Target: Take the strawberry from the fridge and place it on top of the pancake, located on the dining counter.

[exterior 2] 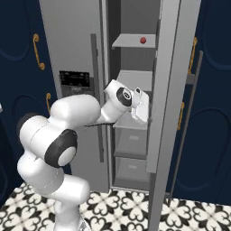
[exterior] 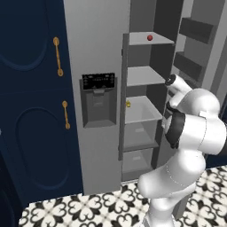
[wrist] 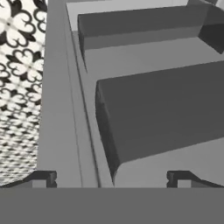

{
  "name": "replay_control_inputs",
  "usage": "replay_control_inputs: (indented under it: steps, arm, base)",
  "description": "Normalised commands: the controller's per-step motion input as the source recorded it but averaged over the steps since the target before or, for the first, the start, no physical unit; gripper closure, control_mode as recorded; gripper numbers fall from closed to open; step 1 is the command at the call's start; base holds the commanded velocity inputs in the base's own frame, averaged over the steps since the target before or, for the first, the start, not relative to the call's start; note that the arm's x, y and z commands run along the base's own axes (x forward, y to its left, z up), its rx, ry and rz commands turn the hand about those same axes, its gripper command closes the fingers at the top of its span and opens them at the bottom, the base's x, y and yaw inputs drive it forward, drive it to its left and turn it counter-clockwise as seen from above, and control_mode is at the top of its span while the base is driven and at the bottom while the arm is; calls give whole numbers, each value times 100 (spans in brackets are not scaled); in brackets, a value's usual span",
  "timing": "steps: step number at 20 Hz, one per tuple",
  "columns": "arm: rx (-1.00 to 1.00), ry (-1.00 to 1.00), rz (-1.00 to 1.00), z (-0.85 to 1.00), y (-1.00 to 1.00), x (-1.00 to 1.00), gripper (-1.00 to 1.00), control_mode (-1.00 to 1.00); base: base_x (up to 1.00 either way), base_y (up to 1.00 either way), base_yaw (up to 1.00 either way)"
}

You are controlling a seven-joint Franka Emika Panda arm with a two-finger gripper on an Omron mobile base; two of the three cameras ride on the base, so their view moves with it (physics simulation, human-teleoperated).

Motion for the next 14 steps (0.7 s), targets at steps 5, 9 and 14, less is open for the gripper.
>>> replay_control_inputs:
  steps: [5,9,14]
  arm:
    - [2,-1,12,26,42,-15,-100,-100]
    - [27,0,-21,28,62,0,-100,-100]
    - [35,0,-27,17,93,0,-100,-100]
  base:
    - [0,0,0]
    - [0,0,0]
    - [0,0,0]
